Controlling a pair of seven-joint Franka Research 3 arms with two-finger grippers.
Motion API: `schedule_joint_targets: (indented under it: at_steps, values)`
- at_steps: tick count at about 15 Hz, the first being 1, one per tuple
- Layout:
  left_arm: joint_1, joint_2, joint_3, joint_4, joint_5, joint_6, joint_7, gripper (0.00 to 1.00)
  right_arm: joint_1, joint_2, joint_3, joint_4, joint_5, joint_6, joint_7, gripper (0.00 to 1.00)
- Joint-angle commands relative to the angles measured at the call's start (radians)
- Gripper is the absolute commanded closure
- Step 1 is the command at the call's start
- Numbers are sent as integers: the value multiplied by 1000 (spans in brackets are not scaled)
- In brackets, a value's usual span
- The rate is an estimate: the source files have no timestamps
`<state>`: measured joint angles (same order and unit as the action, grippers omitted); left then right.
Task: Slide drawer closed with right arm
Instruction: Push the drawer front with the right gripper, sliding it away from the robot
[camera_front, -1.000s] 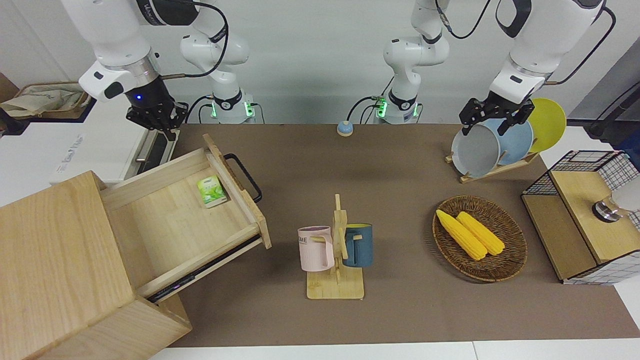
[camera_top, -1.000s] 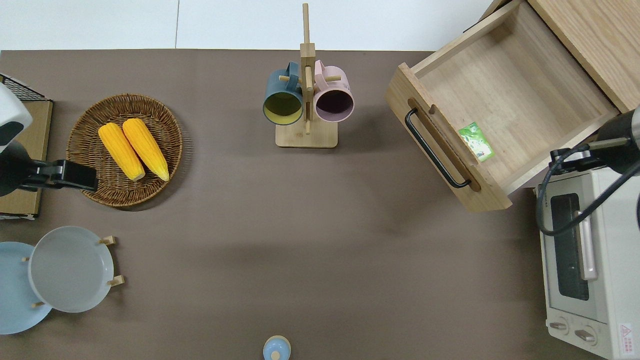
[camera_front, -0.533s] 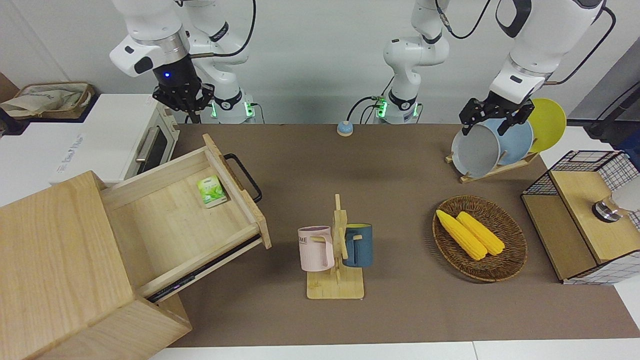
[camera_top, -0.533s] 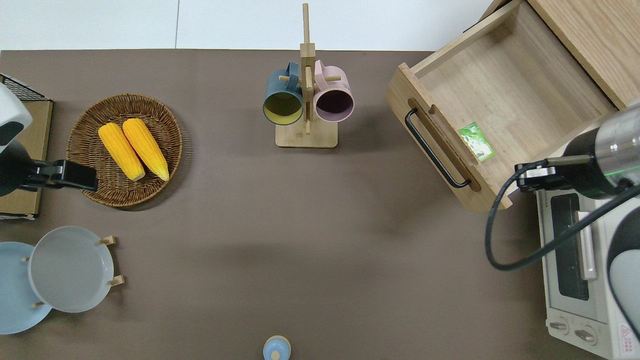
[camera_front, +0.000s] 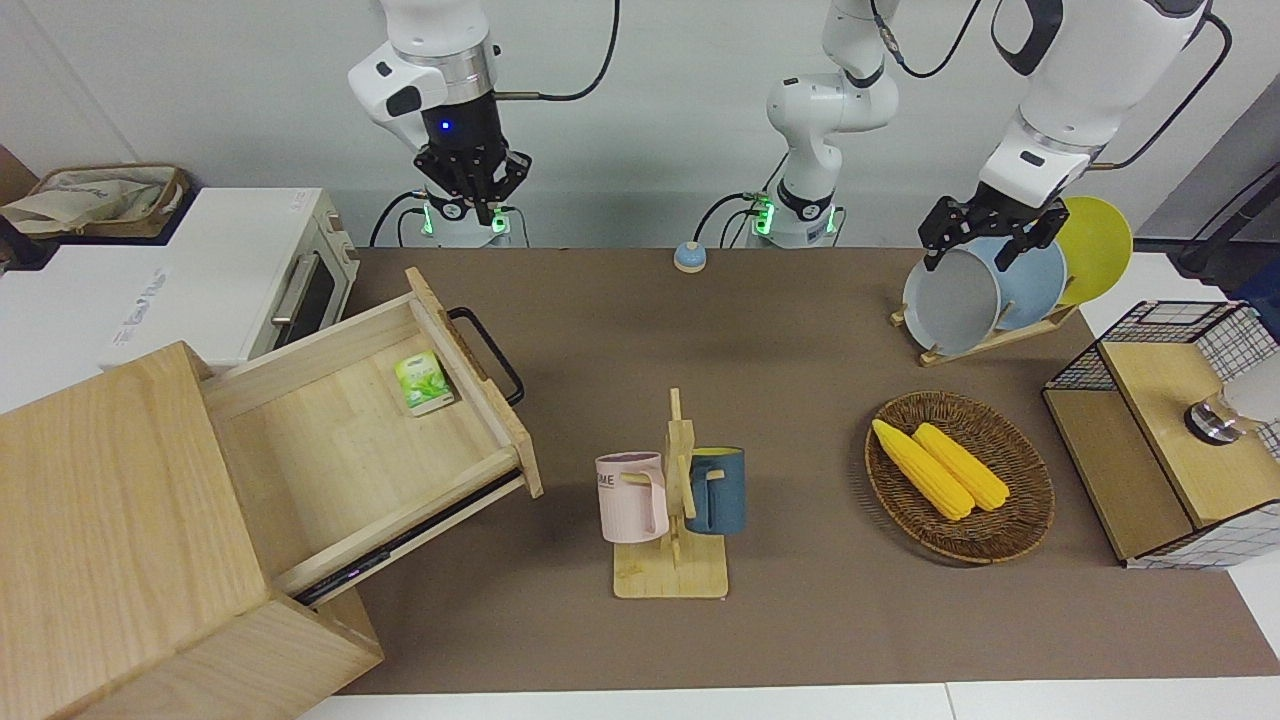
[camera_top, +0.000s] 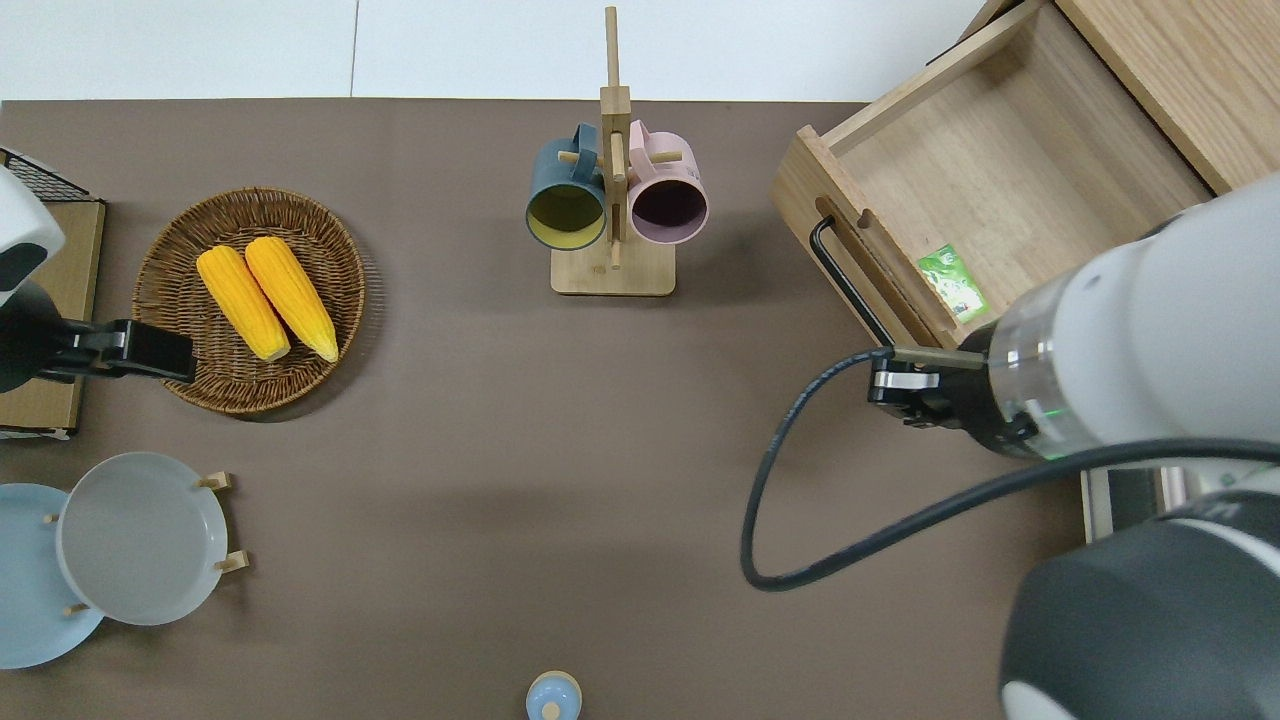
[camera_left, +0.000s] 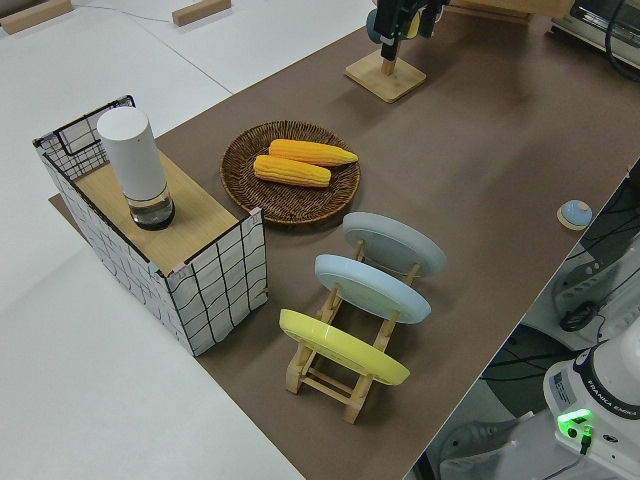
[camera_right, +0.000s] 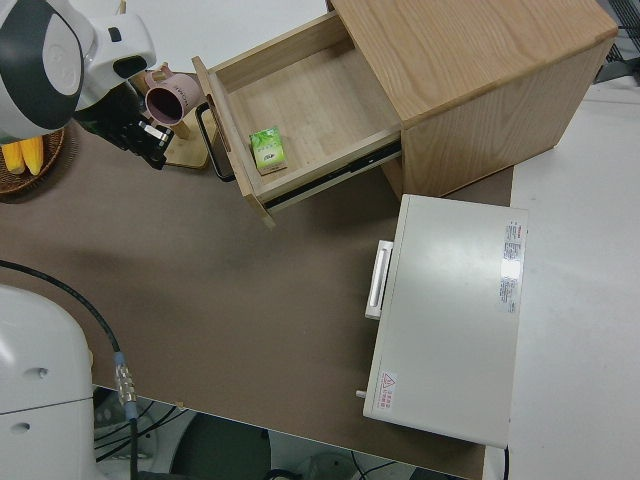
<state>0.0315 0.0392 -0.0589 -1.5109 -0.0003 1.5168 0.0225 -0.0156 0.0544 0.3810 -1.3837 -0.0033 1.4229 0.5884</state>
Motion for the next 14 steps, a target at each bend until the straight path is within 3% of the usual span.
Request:
schedule_joint_targets:
  at_steps: [1,3,6,14]
  values:
    - [5,11,-7,26,17,-20,10,7,57,25,10,-9,-49,50,166,1000]
    - [5,11,-7,26,17,-20,10,7,92,42,9,-15,-56,62,230,1000]
    - [5,11,-7,26,17,-20,10,7,114,65,9,-57,-73,111,324,1000]
    - [5,11,-7,24,17,-20,10,7,114,120,4,-152,-72,234,511,1000]
